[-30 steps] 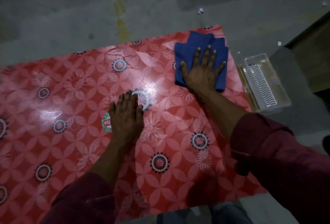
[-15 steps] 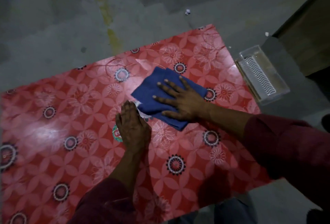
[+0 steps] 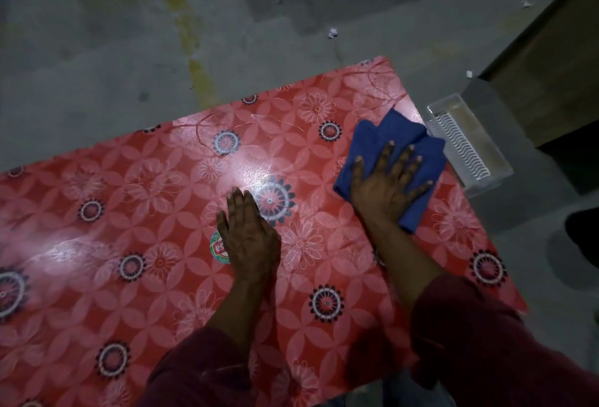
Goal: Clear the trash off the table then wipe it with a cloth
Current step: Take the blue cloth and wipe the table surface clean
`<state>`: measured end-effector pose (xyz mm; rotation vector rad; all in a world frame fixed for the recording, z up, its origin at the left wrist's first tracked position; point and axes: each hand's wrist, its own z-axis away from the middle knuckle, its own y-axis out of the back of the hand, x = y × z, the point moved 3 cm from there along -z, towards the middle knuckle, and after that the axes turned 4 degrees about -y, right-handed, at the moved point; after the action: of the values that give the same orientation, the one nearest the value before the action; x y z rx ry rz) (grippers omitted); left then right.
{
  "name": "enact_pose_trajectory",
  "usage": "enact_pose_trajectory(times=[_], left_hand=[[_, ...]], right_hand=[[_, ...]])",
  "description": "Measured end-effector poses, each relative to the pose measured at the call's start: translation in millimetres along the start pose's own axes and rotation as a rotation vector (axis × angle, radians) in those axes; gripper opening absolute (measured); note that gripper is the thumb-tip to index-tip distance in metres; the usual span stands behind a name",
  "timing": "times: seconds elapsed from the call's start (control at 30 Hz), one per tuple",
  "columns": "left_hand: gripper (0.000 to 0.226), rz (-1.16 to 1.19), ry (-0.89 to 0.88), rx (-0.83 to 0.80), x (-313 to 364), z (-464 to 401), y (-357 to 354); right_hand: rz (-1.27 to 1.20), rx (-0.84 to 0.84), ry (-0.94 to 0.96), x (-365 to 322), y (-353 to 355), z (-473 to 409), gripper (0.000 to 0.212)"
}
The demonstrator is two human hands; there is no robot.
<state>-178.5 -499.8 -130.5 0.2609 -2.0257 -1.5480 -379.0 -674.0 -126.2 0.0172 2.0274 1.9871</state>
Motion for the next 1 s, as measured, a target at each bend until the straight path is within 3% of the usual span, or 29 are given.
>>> enact_pose_trajectory(times=[0.1,0.27,0.4,0.47,0.63,0.8,0.9,1.0], left_hand=[[0.064,-0.013,-0.001,0.001,-1,0,-3],[0.060,-0.014,-0.022,0.024,-3,1,-3],[0.053,0.030,-0.055,0.085,-9,3,-6],[0.055,0.038,-0.055,0.082,-11,3,-5],[0.060,-0.040,-0.038,0.024,-14,3,-1],[0.060,-0.015,-0.044,0.021,-10,3,2],[0.060,0.221,0.073,0.099,-11,2,9],[0.055,0.430,0.224,0.201,-17,1,16]], right_hand=[[0.027,-0.034,0.165,-23,-5,25,0.074],[0.048,-0.147,0.687,-55,-13,73,0.069],[0.109,-0.211,1.095,-42,-13,81,0.066],[0.144,-0.216,1.188,-22,-8,76,0.066],[0.152,-0.177,1.008,25,10,53,0.073],[0.163,-0.128,0.430,36,11,41,0.079],[0.084,-0.088,0.227,18,7,55,0.077],[0.036,-0.100,0.273,-10,3,77,0.075]])
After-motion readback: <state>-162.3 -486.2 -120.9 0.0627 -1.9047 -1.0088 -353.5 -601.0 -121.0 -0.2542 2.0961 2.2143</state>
